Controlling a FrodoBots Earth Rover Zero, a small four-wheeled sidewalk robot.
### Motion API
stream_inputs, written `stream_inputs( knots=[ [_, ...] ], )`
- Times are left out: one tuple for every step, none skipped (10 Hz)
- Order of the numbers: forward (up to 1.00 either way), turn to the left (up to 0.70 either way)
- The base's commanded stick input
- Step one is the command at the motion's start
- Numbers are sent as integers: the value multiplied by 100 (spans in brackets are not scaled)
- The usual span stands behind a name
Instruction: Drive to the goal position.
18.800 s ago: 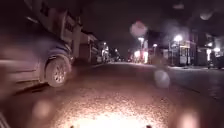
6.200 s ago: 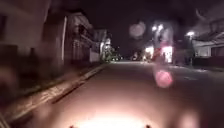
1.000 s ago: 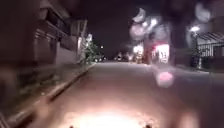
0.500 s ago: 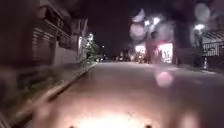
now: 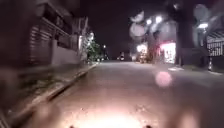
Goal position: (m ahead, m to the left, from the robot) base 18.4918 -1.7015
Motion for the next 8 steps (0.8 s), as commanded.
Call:
stream_inputs(
  knots=[
    [70,0],
    [70,0],
    [70,0],
    [70,0],
    [70,0],
    [70,0],
    [70,0],
    [70,0]
  ],
)
